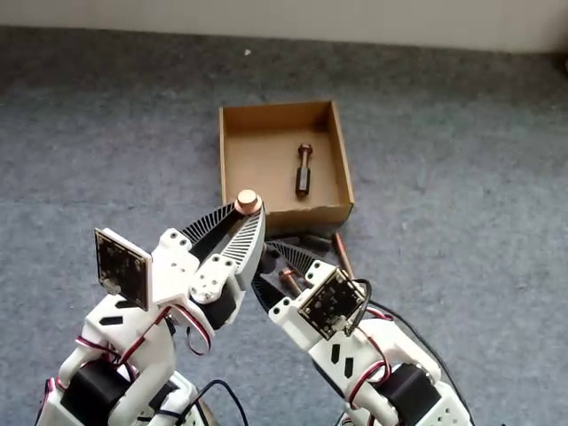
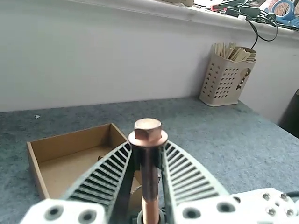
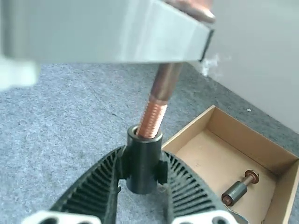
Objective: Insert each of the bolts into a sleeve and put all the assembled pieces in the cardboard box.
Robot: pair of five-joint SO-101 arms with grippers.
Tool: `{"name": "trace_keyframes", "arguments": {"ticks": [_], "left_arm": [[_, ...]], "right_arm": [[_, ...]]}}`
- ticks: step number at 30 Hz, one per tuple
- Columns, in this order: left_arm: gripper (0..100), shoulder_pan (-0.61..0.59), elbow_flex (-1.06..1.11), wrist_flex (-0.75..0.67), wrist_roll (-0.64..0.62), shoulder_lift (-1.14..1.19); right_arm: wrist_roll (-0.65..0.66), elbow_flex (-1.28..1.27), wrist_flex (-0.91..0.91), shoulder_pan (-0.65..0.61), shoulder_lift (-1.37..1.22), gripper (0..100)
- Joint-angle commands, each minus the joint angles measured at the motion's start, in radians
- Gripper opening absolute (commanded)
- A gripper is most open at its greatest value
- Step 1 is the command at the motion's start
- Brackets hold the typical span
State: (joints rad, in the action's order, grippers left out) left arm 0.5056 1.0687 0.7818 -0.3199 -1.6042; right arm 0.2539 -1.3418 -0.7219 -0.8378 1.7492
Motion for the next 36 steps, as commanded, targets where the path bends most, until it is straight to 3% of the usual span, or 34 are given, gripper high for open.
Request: {"name": "trace_keyframes", "arguments": {"ticks": [1, 16, 25, 31, 36], "left_arm": [[0, -0.015, 0.002, -0.014, -0.008, 0.004], [0, -0.008, 0.051, 0.012, 0.055, 0.004], [0, 0.107, 0.088, 0.017, 0.167, 0.004], [0, 0.117, 0.093, 0.017, 0.184, 0.004], [9, 0.113, 0.093, 0.023, 0.180, 0.004]], "right_arm": [[0.008, 0.019, -0.002, -0.013, 0.030, 0.5], [-0.060, 0.022, 0.035, 0.127, 0.031, 0.5], [-0.061, 0.022, 0.045, 0.156, 0.031, 0.5], [-0.063, 0.021, 0.042, 0.196, 0.031, 0.5], [-0.063, 0.019, 0.042, 0.196, 0.031, 0.5]]}}
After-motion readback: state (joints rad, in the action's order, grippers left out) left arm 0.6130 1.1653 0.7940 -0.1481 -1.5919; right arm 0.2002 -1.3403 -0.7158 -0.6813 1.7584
